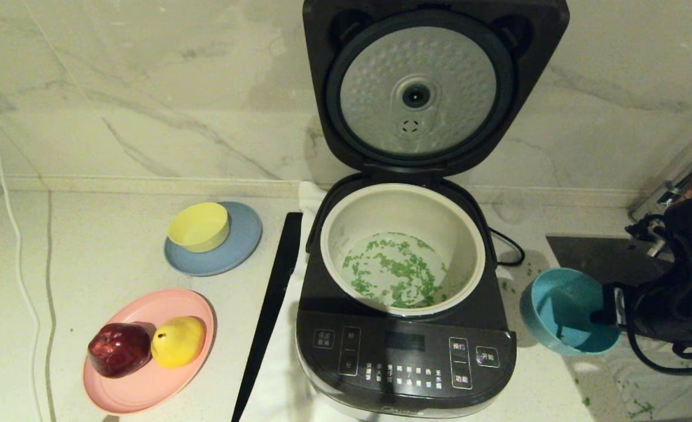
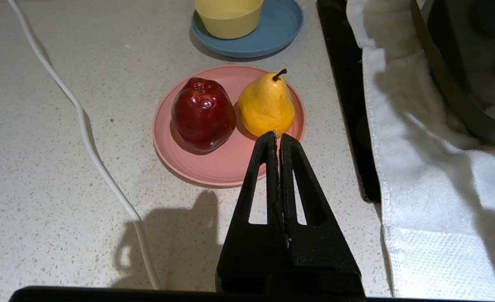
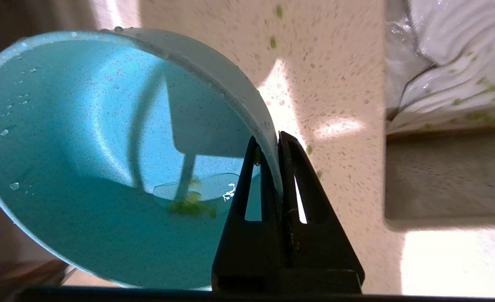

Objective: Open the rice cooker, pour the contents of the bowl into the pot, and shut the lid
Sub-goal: Place the bowl on the table

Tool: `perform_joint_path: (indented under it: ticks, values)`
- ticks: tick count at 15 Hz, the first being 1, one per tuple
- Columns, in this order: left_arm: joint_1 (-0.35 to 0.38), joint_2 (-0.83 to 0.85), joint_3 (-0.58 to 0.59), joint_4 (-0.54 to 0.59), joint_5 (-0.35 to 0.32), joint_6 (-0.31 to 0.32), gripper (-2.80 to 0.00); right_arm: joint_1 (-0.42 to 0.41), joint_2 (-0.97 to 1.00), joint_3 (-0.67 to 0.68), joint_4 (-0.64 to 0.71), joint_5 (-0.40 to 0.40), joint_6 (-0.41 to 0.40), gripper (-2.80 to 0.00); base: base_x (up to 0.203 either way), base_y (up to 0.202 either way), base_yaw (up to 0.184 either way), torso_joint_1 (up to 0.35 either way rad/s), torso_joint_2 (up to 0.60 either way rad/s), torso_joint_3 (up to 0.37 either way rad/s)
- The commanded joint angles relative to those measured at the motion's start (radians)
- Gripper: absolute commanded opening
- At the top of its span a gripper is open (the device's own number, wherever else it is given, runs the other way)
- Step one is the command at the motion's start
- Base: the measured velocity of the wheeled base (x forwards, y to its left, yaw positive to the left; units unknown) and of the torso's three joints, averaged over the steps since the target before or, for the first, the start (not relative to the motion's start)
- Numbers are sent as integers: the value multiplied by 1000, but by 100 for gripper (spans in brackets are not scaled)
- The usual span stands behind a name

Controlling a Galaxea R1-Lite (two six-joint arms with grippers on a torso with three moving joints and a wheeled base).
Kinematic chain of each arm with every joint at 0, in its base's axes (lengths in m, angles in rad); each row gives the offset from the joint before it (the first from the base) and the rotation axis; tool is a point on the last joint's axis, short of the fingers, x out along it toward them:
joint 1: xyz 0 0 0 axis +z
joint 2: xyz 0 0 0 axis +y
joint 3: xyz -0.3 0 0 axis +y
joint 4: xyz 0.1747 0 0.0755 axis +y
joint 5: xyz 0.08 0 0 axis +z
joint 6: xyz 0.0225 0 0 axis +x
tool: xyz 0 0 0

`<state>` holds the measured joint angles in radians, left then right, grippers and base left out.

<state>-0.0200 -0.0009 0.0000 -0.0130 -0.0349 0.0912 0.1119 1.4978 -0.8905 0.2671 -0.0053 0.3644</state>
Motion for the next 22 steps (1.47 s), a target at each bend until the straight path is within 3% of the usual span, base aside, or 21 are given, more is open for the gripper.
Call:
perform_joint_path:
  ticks: [1,6,19,20,22]
  values:
    - [0,-1,9,-1,0,-1,-280,0,88,58,-40,2,2,-280,0,0,0,0,0,0]
    - [0,-1,8,-1,0,-1,-280,7,204,136,-185,-5,2,-280,0,0,0,0,0,0]
    - [0,-1,8,-1,0,-1,-280,9,265,160,-215,-4,25,-280,0,0,0,0,0,0]
    - [0,-1,8,-1,0,1,-280,9,268,159,-215,-4,26,0,0,0,0,0,0,0]
    - [0,-1,8,-1,0,1,-280,9,256,148,-215,-4,47,0,0,0,0,0,0,0]
